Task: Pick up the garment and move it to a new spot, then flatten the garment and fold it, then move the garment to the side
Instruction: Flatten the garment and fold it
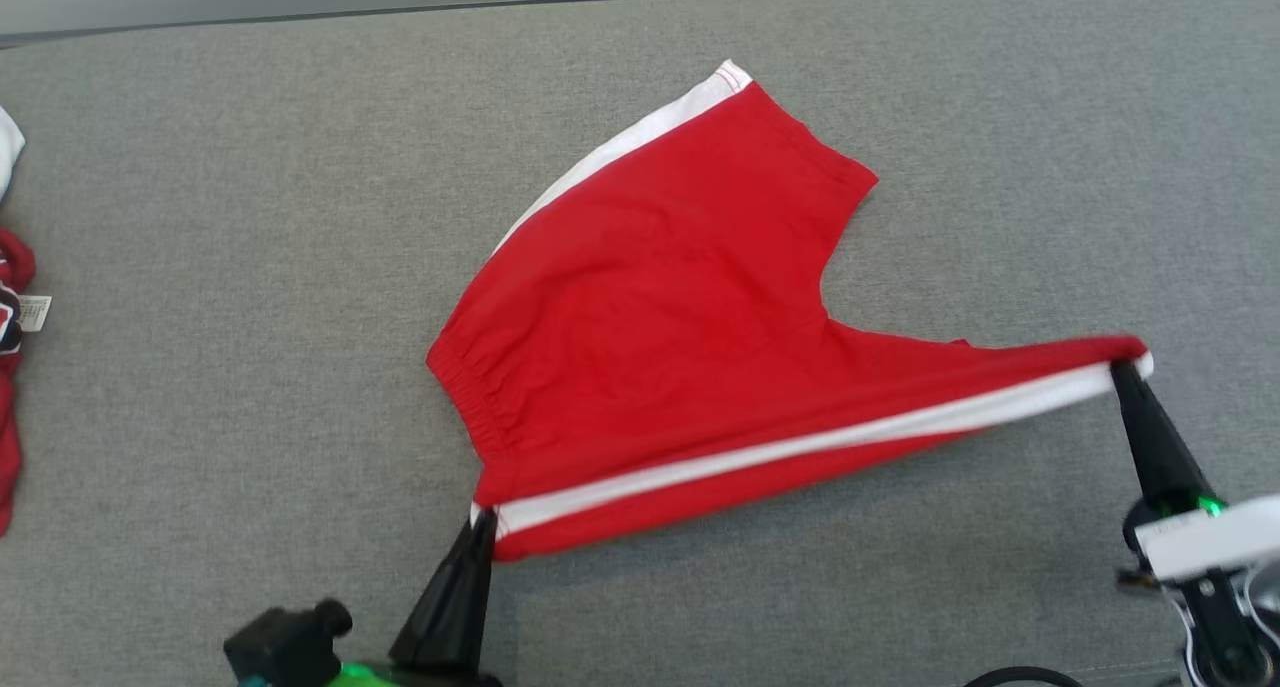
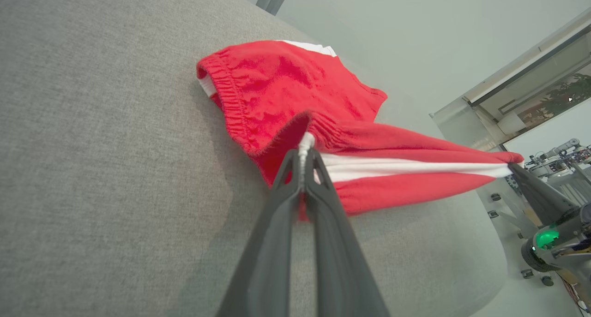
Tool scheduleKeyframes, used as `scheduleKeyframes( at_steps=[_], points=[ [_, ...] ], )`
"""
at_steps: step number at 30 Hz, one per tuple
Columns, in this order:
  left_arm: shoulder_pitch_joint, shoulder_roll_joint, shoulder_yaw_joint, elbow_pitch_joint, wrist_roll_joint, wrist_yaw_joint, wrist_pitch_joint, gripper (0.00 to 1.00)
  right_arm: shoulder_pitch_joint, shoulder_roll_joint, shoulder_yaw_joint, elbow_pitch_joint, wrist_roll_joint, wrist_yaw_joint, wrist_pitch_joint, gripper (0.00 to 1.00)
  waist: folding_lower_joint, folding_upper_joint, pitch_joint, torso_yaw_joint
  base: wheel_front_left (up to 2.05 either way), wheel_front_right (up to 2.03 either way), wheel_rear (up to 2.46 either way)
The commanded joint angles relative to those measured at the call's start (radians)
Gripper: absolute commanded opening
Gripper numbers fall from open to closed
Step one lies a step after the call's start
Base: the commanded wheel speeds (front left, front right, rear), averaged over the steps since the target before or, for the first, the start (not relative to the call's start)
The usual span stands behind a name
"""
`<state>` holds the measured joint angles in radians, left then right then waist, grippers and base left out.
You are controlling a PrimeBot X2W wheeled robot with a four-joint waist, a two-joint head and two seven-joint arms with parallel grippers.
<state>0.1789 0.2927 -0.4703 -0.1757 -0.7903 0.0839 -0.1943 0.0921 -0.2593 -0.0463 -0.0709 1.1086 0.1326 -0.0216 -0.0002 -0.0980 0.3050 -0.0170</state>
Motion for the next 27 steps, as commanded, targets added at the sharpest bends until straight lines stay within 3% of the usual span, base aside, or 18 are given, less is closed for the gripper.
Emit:
scheduleKeyframes(
  at_steps=[1,8,15,27],
  points=[
    [-0.076,-0.009,0.01,0.013,0.004,0.005,0.018,0.0,-0.1,0.011,-0.011,0.032,-0.037,-0.003,0.022,0.0,0.0002,0.0005,0.036,0.038,0.0,0.0,0.0],
    [-0.304,-0.051,0.017,0.071,0.027,-0.003,0.058,0.0,-0.46,0.055,0.001,0.21,-0.134,-0.003,0.104,0.0,0.0002,0.0005,0.173,0.113,0.0,0.0,0.0],
    [-0.536,-0.115,-0.005,0.228,0.065,-0.005,0.077,0.0,-0.789,0.036,0.009,0.476,-0.277,-0.002,0.149,0.0,0.0002,0.0005,0.258,0.23,0.0,0.0,0.0],
    [-0.639,-0.184,-0.05,0.36,0.062,-0.014,0.093,0.0,-1.012,0.008,0.108,0.728,-0.357,-0.002,0.139,0.0,0.0002,0.0005,0.226,0.31,0.0,0.0,0.0]
  ],
)
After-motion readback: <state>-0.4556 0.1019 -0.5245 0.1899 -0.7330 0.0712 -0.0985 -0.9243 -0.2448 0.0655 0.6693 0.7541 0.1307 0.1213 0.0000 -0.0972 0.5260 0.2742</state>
